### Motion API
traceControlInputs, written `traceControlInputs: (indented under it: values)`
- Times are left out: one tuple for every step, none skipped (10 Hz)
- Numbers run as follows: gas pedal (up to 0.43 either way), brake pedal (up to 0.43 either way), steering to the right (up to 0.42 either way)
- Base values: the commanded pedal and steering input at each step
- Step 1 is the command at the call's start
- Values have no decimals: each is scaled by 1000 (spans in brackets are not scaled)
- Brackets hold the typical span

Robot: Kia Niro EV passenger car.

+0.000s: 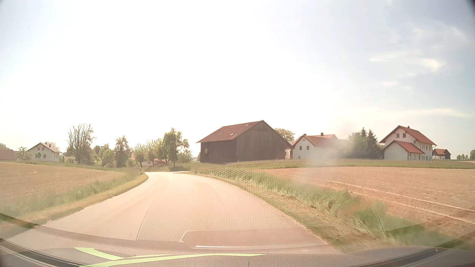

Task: Follow the waypoints while adhering to traffic rules and regulations

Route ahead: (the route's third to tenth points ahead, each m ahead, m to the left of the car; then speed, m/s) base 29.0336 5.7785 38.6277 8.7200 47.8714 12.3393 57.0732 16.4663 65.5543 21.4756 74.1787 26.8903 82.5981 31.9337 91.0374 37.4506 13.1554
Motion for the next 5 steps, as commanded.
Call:
traceControlInputs:
  values:
    - [350,0,-52]
    - [339,0,-53]
    - [339,0,-53]
    - [339,0,-54]
    - [339,0,-55]
